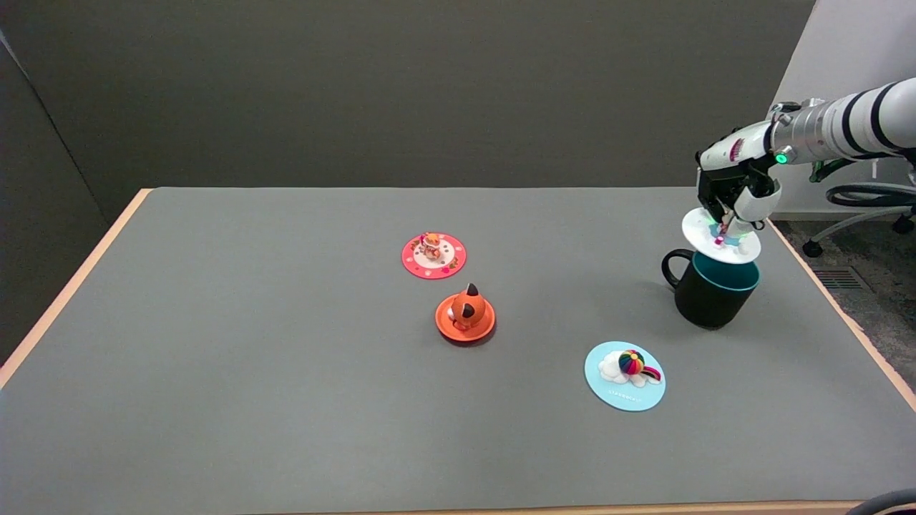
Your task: Place the white cup lid onto the cup.
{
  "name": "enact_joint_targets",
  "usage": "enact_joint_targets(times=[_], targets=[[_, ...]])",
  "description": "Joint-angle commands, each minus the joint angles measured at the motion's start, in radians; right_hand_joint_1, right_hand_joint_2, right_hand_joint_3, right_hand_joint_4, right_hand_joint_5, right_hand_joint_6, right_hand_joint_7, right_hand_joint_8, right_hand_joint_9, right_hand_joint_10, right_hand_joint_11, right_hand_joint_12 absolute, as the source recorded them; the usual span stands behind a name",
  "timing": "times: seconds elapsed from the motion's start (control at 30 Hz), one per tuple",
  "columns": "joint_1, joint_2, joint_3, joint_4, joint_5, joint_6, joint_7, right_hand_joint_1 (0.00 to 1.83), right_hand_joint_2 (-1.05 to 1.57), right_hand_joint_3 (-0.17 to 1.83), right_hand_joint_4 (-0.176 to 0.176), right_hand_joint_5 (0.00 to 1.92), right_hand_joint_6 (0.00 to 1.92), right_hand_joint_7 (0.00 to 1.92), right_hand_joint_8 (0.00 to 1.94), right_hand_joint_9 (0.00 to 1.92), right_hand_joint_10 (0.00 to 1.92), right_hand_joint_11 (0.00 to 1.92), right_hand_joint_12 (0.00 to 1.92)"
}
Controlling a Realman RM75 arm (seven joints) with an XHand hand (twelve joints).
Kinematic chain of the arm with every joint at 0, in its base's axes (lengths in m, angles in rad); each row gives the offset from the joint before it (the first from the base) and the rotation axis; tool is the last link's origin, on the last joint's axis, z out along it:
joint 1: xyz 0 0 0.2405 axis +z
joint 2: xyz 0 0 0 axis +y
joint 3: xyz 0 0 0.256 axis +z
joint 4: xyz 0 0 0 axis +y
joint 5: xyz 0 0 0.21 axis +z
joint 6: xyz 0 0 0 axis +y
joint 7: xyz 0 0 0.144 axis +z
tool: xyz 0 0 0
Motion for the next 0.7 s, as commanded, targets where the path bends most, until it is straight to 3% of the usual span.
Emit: enact_joint_targets(times=[0.03,0.47,0.7], targets=[[-0.066,0.005,0.088,-0.018,-0.014,-0.050,0.005,1.23,1.00,0.26,-0.058,0.93,0.97,1.01,1.15,0.87,1.02,0.68,0.86],[-0.232,0.005,0.257,-0.070,-0.026,-0.092,0.035,1.24,0.99,0.27,-0.069,0.93,0.97,1.01,1.16,0.87,1.02,0.67,0.86],[-0.295,0.005,0.282,-0.080,-0.033,-0.089,0.060,1.23,1.00,0.27,-0.066,0.93,0.96,1.01,1.16,0.87,1.02,0.68,0.86]])
